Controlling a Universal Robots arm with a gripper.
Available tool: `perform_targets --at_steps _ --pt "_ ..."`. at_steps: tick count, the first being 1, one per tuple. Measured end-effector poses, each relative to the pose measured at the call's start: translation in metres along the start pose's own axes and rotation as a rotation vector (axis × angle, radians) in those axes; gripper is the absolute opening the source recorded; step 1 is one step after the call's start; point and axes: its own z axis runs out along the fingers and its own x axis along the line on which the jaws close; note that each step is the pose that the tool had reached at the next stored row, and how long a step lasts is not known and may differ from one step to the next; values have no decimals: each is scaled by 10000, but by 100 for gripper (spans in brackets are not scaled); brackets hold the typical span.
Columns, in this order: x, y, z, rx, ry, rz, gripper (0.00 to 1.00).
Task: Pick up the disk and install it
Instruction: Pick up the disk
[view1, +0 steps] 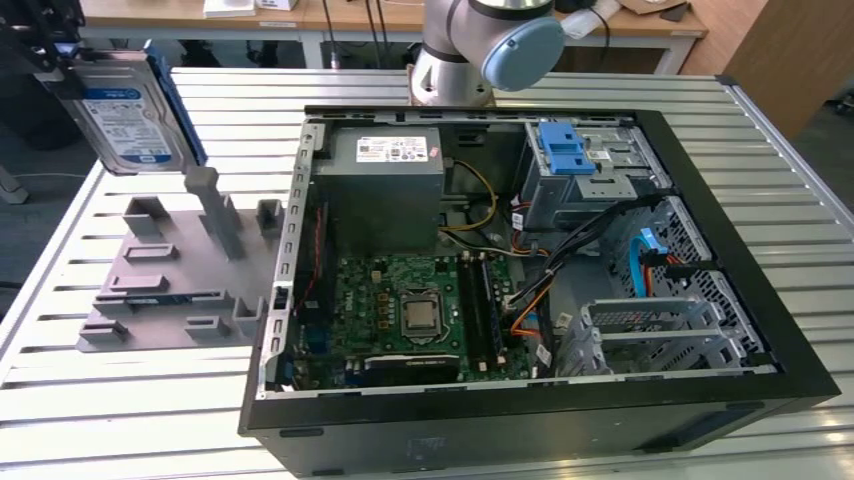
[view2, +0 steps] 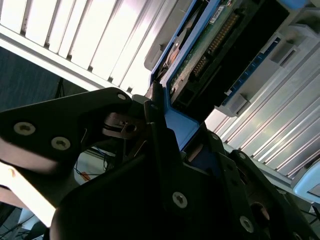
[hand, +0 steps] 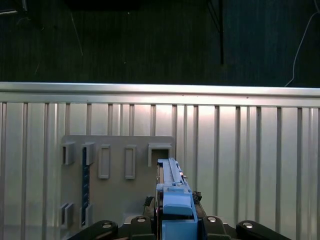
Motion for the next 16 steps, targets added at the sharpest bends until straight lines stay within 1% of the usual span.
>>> perform_targets --at_steps 8,16 --pt "-1 0 -60 0 0 0 37" --pt "-2 0 -88 -1 0 0 37"
